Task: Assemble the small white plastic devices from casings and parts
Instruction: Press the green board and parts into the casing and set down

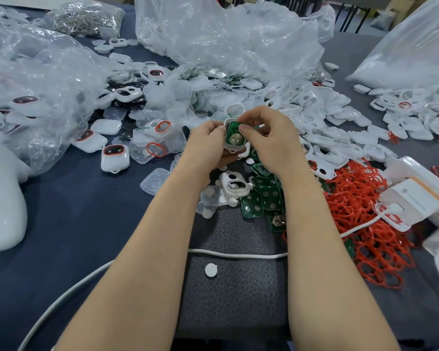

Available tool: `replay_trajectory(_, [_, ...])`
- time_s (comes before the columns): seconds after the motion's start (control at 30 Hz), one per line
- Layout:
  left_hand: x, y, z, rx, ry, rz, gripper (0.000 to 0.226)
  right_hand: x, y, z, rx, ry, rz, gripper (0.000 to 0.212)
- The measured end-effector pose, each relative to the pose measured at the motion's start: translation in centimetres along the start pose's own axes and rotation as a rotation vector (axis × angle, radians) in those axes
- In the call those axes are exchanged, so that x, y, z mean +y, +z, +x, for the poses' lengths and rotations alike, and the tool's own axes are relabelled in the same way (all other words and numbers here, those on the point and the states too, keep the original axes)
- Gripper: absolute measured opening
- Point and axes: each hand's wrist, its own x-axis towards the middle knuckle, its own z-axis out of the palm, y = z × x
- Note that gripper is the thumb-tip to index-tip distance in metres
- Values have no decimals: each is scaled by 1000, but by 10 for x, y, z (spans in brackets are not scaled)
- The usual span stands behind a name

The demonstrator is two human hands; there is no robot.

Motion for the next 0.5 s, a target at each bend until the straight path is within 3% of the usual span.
replay_trajectory(0.23, [-1, 0, 1, 4, 12, -25, 20, 3, 3, 0, 56, -1, -84, 10])
replay_trajectory(0.37, [-4, -2, 2, -29, 52, 16, 2, 3, 5, 0, 75, -23, -114, 11])
replay_trajectory(0.5, [-5, -4, 0, -56, 110, 45, 10, 3, 6, -1, 92, -27, -98, 18])
